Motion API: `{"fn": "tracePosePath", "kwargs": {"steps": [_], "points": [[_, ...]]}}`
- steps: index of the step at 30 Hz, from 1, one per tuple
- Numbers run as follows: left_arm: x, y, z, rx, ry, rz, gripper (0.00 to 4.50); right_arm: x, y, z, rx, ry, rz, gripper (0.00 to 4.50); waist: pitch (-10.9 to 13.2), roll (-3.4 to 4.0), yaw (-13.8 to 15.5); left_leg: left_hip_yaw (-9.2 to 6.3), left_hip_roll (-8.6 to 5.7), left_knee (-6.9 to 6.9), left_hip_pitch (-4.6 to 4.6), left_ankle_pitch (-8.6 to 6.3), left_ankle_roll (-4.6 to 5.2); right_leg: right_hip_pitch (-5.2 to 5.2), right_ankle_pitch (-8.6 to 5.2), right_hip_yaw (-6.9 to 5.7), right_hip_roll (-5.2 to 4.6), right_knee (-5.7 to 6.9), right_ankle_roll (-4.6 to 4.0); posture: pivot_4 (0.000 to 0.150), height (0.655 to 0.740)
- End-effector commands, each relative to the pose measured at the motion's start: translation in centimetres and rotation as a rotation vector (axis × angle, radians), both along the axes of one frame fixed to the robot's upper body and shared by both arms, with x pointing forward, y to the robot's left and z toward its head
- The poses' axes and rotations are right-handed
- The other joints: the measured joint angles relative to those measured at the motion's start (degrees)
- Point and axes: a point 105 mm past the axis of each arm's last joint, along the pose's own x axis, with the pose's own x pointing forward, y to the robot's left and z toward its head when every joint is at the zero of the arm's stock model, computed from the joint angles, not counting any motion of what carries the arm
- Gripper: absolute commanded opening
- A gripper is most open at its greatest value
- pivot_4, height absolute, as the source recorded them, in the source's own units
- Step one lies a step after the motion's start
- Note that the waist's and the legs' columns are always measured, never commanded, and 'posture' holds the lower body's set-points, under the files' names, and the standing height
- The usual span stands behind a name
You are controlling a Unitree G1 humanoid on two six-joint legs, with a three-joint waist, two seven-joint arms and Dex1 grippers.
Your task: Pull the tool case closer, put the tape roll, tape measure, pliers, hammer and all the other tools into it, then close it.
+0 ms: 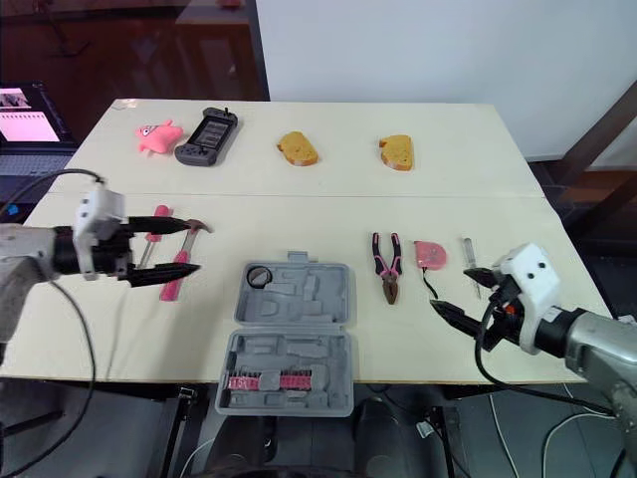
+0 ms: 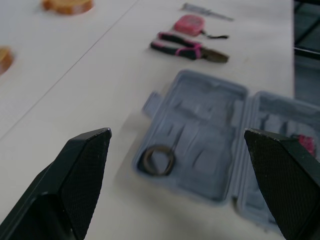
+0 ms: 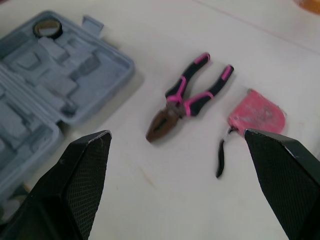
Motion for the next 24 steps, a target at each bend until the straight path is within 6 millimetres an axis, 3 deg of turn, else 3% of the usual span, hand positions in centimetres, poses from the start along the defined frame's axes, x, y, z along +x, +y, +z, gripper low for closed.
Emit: {"fn": "tracePosePath", "kwargs": {"steps": [1, 10, 18, 24], "points": [[-0.5, -1.2, 0.6, 0.016, -0.014, -0.082, 4.45, -0.6, -0.2, 0.1, -0.001, -0.03, -0.059, 4.5, 0.0, 0.0, 0.0, 0.0, 0.0, 0.01, -0.01, 0.0, 0.0, 0.0, 0.0, 0.0, 0.0, -0.01, 0.0, 0.15, 0.7207], [0.1, -2.7, 1.4, 0.006, -0.051, -0.136, 4.45, -0.4, 0.2, -1.3, 0.004, -0.049, -0.16, 4.5, 0.0, 0.0, -0.2, -0.04, 0.0, 0.0, 0.0, 0.0, 0.01, -0.01, -0.09, 0.0, 0.01, 0.0, -0.16, 0.15, 0.7207], [-0.1, -4.2, 0.4, -0.008, -0.065, -0.123, 4.45, 3.5, -1.6, -5.5, -0.006, 0.011, -0.349, 4.5, 0.0, 0.0, 0.0, -0.05, -0.01, 0.02, -0.06, 0.01, 0.01, -0.01, -0.09, 0.0, 0.01, -0.02, -0.16, 0.15, 0.7207], [-0.4, -4.0, 0.2, -0.008, -0.085, -0.084, 4.45, 6.2, -2.3, -7.3, 0.006, 0.028, -0.436, 4.5, 0.0, 0.07, -0.4, -0.04, 0.0, -0.01, -0.03, 0.01, 0.01, -0.05, -0.05, 0.01, 0.02, 0.01, -0.1, 0.15, 0.7207]]}}
